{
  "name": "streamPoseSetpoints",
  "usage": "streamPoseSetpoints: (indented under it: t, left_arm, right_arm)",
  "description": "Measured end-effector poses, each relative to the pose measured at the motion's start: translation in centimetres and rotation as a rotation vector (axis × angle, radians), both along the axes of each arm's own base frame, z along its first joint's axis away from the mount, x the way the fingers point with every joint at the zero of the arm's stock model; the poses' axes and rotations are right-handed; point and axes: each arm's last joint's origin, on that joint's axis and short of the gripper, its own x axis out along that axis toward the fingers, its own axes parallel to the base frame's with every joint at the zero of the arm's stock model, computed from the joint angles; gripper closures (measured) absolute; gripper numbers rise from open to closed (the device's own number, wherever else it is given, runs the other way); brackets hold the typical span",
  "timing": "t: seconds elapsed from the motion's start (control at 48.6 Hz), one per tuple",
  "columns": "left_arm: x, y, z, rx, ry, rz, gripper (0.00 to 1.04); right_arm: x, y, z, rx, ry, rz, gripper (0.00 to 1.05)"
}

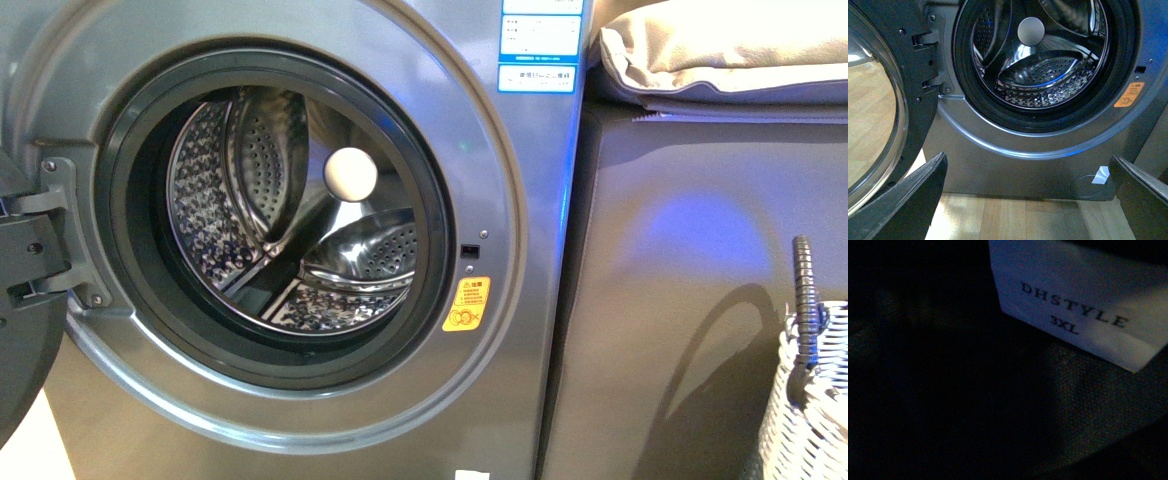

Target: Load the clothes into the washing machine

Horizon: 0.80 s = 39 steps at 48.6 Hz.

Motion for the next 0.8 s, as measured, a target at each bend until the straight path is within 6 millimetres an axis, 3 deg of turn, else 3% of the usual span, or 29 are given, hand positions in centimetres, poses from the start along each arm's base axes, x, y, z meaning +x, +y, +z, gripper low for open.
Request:
streamPoseSetpoints:
  t: [0.123, 0.391, 0.802]
  left_arm:
    - [0.0, 0.0, 0.0, 0.0, 0.0, 0.0, 0.07]
    - [0.0, 0.0, 0.0, 0.0, 0.0, 0.0, 0.07]
    - [0.0, 0.0, 0.0, 0.0, 0.0, 0.0, 0.07]
  right_arm:
    - [0.1, -0.2, 1.6, 0.01, -0.04, -0.008, 0.63]
    - [0.4, -1.0, 7.3, 0.026, -0.159, -0.007, 0.98]
    - [-2.1, -2.1, 20.6, -0.037, -0.441, 0.046, 1.0]
